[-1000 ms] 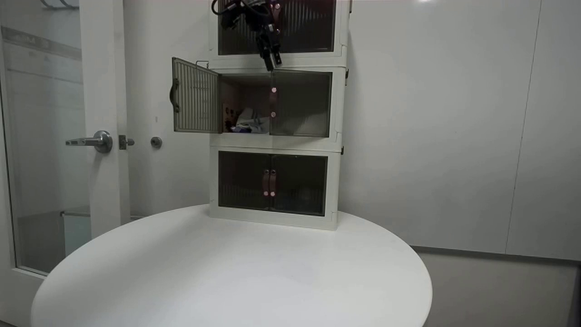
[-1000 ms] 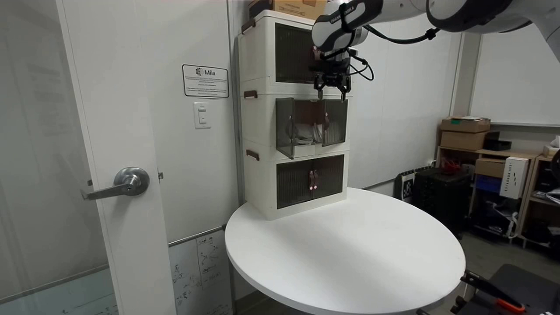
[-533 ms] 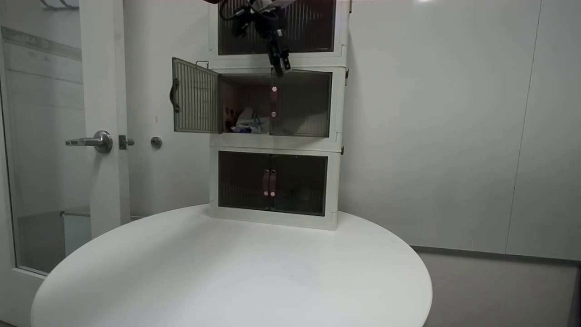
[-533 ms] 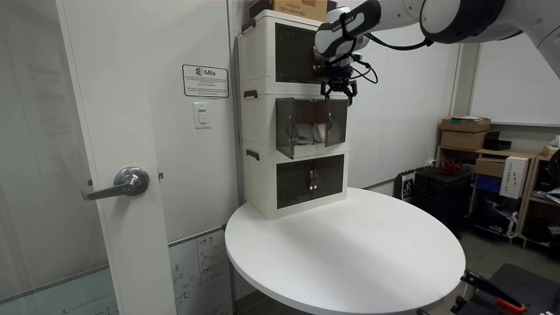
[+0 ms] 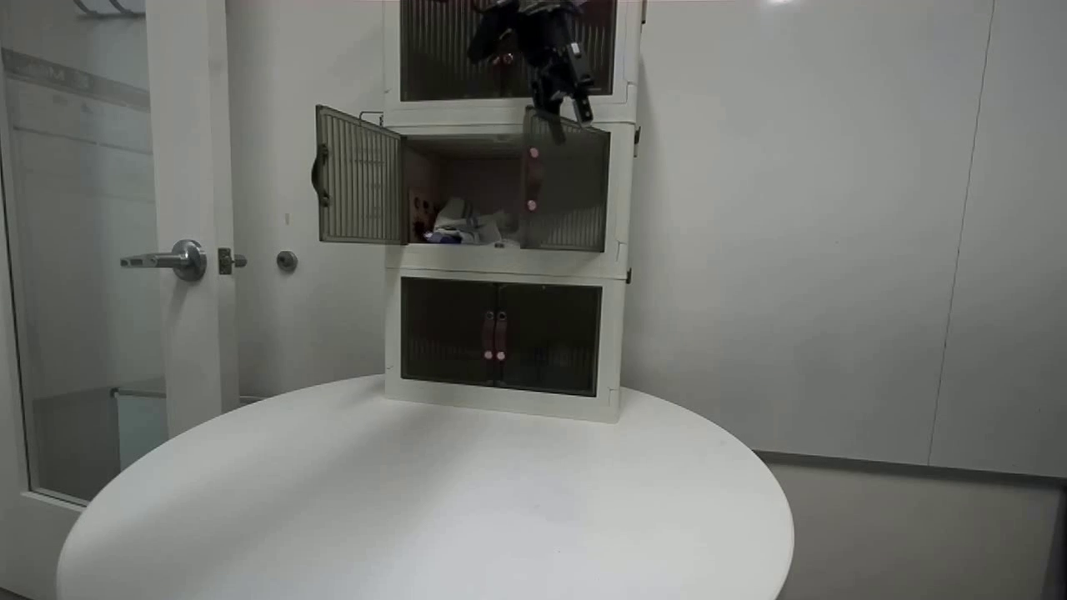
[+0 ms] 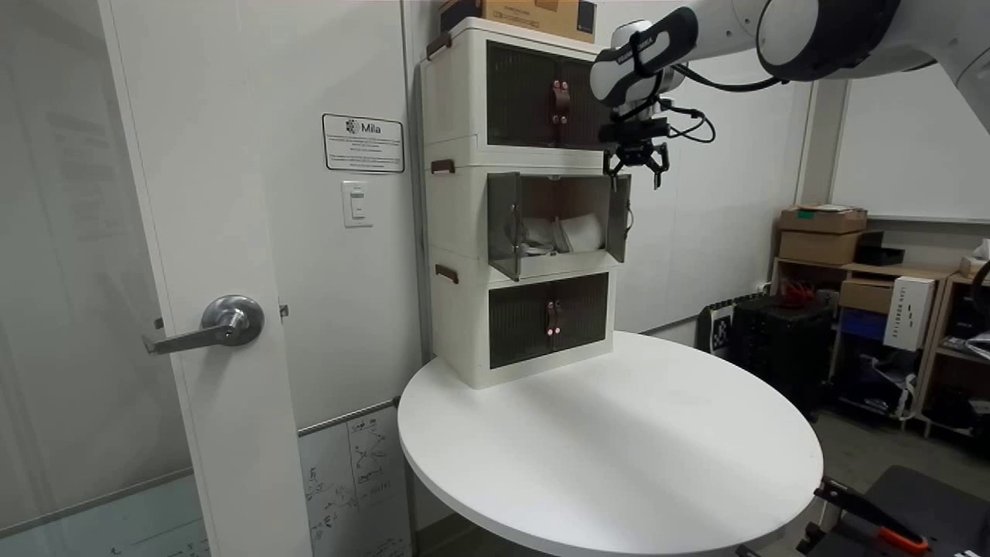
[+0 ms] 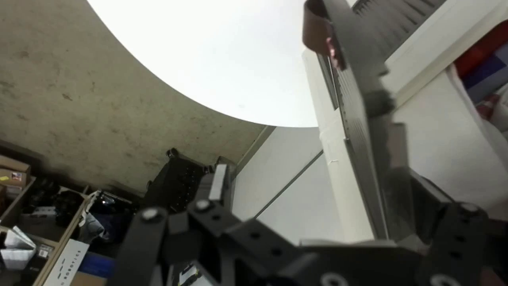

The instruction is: Open the right door of the cabinet

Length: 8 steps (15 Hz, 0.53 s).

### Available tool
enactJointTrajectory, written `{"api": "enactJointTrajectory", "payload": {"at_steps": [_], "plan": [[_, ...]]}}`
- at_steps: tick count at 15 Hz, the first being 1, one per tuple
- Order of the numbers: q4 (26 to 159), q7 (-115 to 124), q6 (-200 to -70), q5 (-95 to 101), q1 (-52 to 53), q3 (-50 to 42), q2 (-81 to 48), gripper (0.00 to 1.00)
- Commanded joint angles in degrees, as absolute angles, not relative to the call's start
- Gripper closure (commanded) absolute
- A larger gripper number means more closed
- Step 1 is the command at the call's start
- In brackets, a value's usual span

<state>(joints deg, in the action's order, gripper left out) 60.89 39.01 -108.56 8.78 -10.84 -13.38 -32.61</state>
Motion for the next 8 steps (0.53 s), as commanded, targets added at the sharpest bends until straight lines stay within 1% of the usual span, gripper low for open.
{"api": "enactJointTrajectory", "payload": {"at_steps": [1, 5, 8], "plan": [[60.57, 26.01, -106.68, 9.91, -14.47, -13.53, -31.84, 0.00], [59.47, 15.43, -107.05, 10.51, -17.49, -13.85, -31.98, 0.00], [62.19, 8.70, -107.54, 9.39, -17.78, -12.68, -28.42, 0.00]]}}
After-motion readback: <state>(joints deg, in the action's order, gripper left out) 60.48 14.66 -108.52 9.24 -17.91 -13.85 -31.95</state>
